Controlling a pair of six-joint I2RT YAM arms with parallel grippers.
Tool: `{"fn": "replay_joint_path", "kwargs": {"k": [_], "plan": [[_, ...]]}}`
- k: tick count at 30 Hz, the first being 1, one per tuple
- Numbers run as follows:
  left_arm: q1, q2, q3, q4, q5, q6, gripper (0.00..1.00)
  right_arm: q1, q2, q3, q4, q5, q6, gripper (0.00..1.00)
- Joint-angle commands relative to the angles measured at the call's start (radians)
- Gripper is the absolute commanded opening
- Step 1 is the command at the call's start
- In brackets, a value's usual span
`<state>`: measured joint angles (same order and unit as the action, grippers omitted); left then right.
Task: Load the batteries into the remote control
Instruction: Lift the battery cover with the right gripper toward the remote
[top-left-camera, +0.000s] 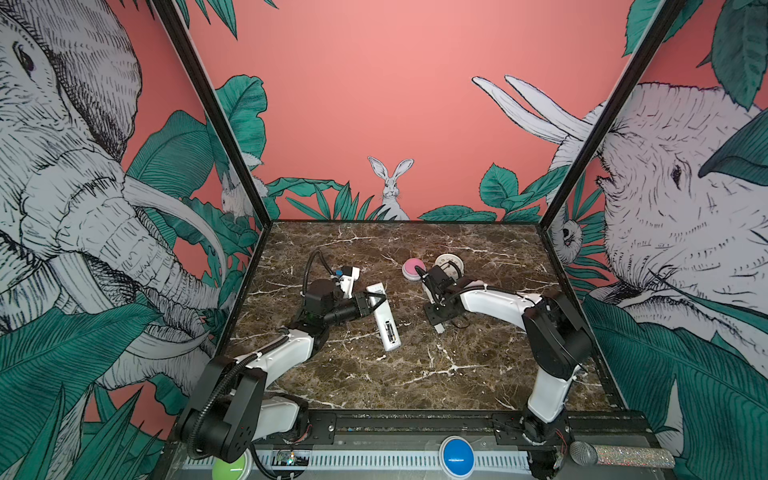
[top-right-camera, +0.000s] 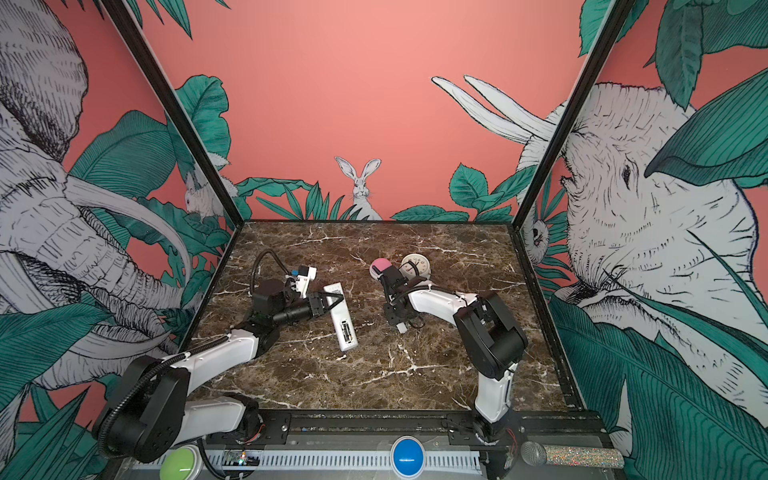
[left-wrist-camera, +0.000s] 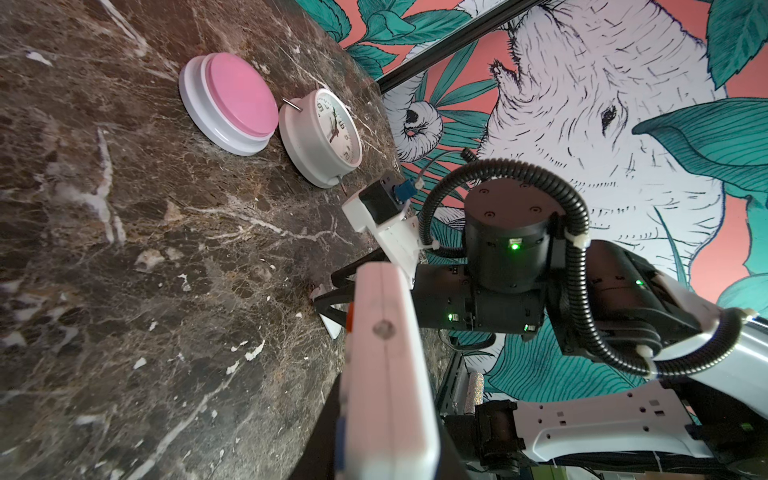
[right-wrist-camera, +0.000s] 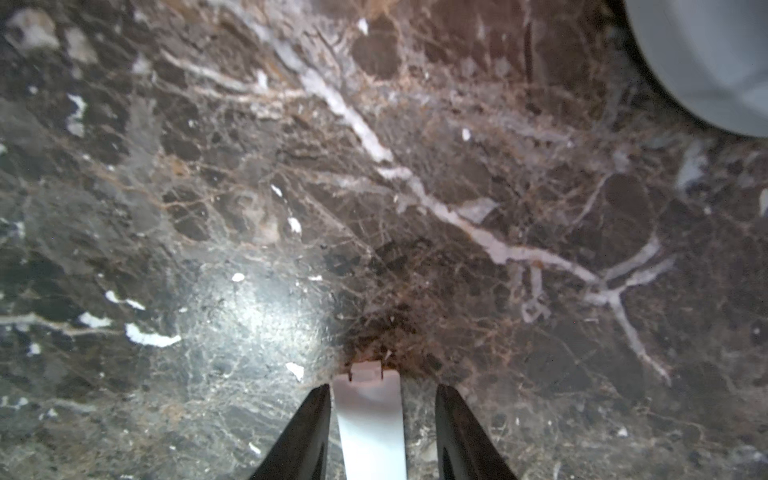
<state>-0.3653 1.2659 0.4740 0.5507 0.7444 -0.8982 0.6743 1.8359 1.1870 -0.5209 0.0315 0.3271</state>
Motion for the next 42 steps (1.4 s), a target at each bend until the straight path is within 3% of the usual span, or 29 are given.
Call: {"fn": "replay_joint_path", "kwargs": {"k": [1, 16, 34, 42], "plan": [[0.005, -0.008, 0.0, 0.032, 0.02, 0.007, 0.0, 0.003, 0.027, 0.021, -0.025, 0.018, 0.002, 0.44], [0.004, -0.017, 0.0, 0.023, 0.016, 0.008, 0.0, 0.004, 0.066, 0.022, -0.015, 0.002, -0.005, 0.41], [0.005, -0.02, 0.0, 0.016, 0.006, 0.009, 0.0, 0.003, 0.046, 0.006, -0.024, 0.014, -0.013, 0.21], [0.005, -0.004, 0.004, 0.047, -0.008, -0.007, 0.0, 0.016, -0.05, 0.007, -0.02, 0.033, -0.012, 0.15]]}}
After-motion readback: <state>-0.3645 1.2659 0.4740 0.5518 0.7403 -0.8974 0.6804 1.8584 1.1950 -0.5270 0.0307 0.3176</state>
